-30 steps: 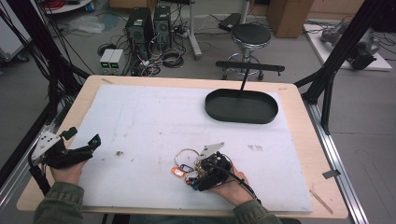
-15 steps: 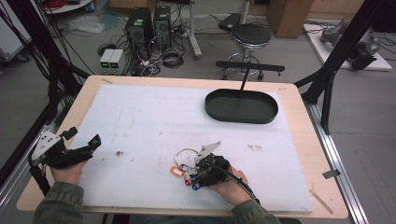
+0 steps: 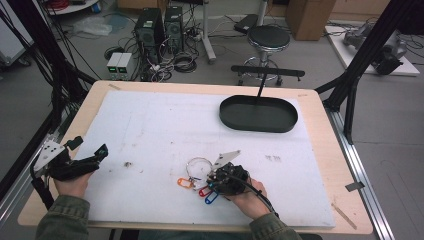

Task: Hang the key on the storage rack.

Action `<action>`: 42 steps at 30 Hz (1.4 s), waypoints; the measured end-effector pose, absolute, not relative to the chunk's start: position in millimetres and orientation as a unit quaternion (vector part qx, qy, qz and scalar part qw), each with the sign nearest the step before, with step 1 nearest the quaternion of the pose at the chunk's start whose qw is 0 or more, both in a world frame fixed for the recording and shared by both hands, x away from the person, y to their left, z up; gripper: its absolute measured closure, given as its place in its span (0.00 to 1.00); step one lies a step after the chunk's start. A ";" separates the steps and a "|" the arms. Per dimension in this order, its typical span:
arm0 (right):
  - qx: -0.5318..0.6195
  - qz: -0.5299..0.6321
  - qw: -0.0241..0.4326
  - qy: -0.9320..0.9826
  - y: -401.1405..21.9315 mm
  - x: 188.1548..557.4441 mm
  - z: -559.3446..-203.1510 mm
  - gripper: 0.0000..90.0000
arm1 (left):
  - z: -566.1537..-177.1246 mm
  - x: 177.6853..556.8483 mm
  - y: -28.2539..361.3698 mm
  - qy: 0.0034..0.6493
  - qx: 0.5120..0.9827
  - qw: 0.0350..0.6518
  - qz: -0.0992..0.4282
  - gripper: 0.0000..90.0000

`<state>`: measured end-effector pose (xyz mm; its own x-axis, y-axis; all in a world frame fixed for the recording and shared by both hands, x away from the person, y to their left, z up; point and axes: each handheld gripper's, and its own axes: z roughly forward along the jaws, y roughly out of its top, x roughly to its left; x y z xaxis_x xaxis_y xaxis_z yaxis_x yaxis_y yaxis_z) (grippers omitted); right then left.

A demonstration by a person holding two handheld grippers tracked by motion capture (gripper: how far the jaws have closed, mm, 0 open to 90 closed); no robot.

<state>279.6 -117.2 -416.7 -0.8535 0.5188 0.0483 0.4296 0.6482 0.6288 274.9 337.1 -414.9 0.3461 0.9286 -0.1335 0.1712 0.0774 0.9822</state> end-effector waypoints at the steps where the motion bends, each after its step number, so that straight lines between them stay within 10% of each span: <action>1: 0.263 0.328 0.065 0.905 -117.5 279.6 -416.1 0.87 | -414.9 274.8 337.2 0.465 0.591 0.568 0.333 0.02; 42: 0.287 0.443 0.054 0.848 -160.4 286.3 -355.8 0.97 | -415.1 275.3 337.2 0.466 0.590 0.569 0.333 0.02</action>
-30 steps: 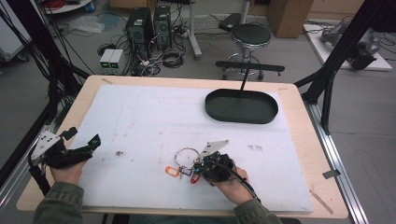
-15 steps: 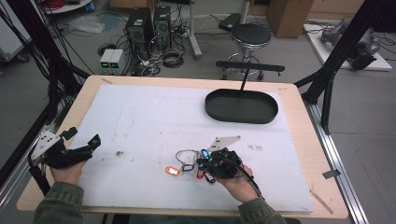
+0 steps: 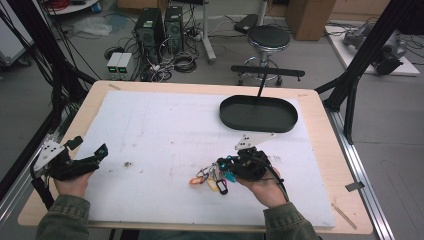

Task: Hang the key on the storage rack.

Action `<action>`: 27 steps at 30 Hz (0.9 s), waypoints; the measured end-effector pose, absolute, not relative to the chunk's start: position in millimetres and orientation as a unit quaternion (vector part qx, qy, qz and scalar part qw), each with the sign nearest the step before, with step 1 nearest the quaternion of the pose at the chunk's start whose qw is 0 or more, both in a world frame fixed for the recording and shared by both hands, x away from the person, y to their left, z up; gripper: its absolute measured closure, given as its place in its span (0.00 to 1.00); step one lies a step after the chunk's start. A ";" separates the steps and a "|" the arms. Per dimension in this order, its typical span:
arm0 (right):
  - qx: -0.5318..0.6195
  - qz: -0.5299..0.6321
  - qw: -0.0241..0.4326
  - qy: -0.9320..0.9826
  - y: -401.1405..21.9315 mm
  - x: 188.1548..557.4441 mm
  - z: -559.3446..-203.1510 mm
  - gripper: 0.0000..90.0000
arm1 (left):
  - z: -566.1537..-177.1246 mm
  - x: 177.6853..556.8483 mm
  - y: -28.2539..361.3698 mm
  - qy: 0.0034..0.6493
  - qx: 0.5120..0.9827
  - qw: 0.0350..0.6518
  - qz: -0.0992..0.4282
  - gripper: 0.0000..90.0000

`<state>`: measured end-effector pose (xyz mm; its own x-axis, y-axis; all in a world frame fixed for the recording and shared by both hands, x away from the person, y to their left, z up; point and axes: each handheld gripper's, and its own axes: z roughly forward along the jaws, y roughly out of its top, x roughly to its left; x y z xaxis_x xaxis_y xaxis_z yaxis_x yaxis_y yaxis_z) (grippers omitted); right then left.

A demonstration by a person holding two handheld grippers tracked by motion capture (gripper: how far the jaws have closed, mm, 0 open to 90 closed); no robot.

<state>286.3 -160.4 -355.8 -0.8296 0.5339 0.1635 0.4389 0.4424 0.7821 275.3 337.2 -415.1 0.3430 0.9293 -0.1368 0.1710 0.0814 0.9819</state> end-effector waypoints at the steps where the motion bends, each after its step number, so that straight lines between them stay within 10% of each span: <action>1: 0.287 0.444 0.053 0.847 -161.1 287.0 -352.9 0.97 | -415.1 275.6 337.3 0.466 0.590 0.569 0.333 0.02; 27: 0.298 0.493 0.054 0.815 -190.1 320.1 -284.3 0.97 | -415.8 277.6 337.4 0.468 0.588 0.573 0.327 0.02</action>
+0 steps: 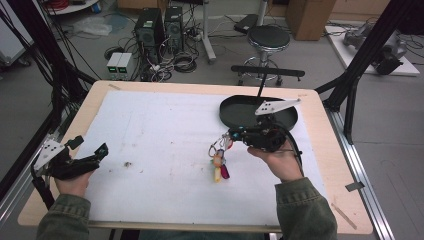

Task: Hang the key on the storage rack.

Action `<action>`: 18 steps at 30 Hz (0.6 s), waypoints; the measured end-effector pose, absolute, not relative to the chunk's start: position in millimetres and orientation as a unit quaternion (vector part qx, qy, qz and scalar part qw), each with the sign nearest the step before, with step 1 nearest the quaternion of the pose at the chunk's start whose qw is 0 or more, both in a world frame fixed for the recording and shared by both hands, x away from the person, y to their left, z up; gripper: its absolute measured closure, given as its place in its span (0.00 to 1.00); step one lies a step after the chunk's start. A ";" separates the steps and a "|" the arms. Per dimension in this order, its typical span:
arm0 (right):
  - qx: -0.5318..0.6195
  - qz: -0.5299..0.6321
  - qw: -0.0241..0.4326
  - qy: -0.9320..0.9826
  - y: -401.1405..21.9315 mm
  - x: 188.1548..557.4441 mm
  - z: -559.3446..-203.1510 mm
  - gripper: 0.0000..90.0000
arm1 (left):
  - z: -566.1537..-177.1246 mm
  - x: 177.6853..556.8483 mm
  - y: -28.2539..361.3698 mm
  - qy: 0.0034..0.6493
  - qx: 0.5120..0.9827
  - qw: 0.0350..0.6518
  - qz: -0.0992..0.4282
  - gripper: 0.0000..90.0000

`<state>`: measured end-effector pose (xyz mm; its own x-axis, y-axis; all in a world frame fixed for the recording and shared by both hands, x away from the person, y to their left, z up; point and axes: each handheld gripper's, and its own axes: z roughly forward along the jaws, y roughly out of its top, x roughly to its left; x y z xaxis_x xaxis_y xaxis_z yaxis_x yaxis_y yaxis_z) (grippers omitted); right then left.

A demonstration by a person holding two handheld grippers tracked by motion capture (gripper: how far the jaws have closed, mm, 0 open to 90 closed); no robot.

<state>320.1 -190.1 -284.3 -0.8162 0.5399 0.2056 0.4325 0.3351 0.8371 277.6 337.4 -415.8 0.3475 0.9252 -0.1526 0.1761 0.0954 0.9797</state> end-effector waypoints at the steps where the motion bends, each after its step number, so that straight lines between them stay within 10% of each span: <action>1: 0.298 0.496 0.057 0.813 -190.7 321.6 -281.8 0.97 | -415.9 277.8 337.4 0.469 0.587 0.574 0.327 0.02; 18: 0.319 0.518 0.075 0.790 -205.2 352.7 -240.3 0.97 | -416.2 279.2 337.5 0.470 0.584 0.577 0.324 0.02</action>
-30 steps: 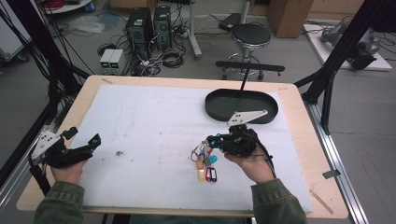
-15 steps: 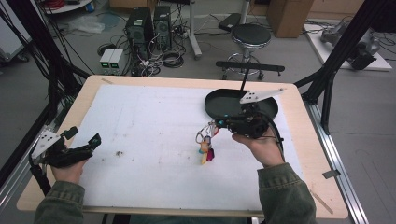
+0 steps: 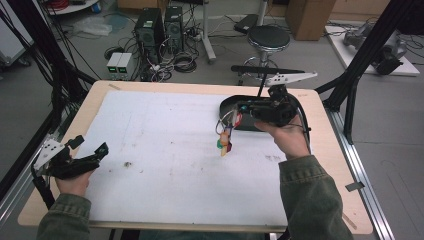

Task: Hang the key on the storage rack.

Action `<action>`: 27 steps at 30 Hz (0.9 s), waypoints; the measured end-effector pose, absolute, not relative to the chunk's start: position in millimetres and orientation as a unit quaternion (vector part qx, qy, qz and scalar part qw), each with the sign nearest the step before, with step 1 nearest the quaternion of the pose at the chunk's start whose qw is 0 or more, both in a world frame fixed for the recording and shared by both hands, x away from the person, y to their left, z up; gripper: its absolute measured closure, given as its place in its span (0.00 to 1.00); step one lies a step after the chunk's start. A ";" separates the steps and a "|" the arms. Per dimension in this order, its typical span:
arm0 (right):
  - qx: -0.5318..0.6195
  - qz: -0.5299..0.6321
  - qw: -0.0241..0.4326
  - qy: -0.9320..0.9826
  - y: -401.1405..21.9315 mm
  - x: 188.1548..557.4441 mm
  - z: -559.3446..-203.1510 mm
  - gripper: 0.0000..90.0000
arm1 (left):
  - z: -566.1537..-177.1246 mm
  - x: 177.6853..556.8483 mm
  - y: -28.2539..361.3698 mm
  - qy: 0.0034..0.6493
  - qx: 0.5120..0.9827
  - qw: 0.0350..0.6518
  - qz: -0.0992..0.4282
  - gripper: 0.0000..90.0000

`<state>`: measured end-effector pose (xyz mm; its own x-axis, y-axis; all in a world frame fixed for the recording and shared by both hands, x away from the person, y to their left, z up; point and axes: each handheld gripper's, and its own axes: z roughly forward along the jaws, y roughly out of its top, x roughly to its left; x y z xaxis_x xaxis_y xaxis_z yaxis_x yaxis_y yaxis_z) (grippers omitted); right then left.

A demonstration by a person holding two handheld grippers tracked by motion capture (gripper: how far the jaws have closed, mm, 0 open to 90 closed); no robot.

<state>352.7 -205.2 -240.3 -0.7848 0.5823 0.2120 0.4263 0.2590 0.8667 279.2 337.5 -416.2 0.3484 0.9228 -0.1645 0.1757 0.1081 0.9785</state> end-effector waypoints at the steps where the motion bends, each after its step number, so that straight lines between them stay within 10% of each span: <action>1: 0.322 0.517 0.081 0.789 -206.3 354.9 -237.4 0.97 | -416.2 279.2 337.5 0.470 0.584 0.577 0.324 0.02; 27: 0.384 0.488 0.114 0.775 -225.8 428.0 -209.5 0.97 | -416.0 282.2 336.4 0.467 0.585 0.580 0.322 0.02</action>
